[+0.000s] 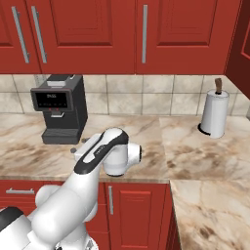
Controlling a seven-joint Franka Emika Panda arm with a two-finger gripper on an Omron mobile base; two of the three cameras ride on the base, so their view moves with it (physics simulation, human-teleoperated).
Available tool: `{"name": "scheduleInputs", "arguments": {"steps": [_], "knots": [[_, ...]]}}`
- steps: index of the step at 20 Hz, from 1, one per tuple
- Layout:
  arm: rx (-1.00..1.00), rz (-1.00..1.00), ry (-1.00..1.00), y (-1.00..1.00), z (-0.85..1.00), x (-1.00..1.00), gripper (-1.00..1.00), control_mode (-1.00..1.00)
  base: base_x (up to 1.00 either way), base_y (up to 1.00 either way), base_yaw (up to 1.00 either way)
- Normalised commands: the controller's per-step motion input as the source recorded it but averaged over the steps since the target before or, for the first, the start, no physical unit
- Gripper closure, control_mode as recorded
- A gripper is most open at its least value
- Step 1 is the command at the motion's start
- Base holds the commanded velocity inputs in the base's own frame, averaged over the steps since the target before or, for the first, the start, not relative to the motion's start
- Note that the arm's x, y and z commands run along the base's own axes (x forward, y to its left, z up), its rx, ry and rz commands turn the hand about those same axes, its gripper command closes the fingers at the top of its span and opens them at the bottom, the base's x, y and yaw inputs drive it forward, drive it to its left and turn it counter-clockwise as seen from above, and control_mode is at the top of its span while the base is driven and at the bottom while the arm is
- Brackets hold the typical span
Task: Place the drinks on the dining counter in a tight cluster.
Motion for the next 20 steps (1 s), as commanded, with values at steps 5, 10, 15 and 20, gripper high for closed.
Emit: {"name": "scheduleInputs", "arguments": {"steps": [5,10,15,20], "knots": [[0.00,0.00,0.00,0.00,0.00,0.00,-1.00,1.00,0.00,0.00,0.00],[0.00,0.00,0.00,0.00,0.00,0.00,-1.00,1.00,0.00,0.00,0.00],[0.00,0.00,0.00,0.00,0.00,0.00,-1.00,1.00,0.00,0.00,0.00],[0.00,0.00,0.00,-0.04,0.00,0.00,-1.00,-1.00,0.00,-0.02,0.00]]}}
